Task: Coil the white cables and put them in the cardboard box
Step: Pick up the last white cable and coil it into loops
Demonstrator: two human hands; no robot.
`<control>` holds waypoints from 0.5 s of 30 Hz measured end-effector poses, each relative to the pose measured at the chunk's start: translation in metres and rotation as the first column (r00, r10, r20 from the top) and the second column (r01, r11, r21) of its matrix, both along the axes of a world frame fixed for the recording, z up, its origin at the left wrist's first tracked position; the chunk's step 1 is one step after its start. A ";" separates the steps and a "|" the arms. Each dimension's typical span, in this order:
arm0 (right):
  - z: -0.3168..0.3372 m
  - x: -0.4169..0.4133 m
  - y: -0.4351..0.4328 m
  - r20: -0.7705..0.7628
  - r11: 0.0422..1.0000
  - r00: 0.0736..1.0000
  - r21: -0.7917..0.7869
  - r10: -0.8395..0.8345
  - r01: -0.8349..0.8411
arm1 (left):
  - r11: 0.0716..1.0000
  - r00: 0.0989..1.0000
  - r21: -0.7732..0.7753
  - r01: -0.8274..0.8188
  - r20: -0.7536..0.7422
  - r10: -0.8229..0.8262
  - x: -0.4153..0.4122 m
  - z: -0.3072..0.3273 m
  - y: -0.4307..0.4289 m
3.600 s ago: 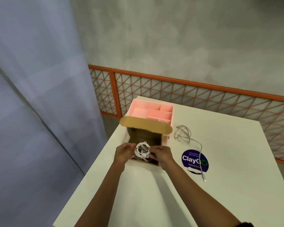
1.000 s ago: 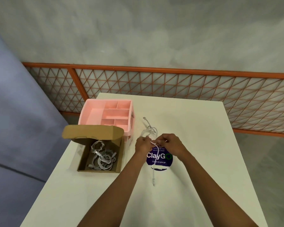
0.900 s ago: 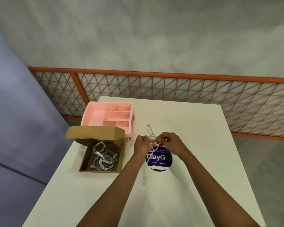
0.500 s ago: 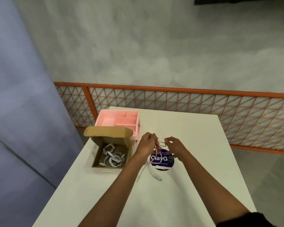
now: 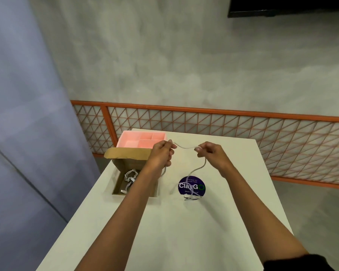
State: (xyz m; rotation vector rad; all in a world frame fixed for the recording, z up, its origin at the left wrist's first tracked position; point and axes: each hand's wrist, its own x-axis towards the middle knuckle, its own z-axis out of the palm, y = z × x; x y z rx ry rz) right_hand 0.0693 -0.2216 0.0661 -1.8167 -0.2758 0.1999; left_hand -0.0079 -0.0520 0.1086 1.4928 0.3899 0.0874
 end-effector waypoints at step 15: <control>0.074 -0.015 -0.010 -0.118 0.859 0.895 -0.252 0.430 -0.446 | 0.992 0.991 0.031 0.126 0.043 -0.127 -0.012 0.011 -0.001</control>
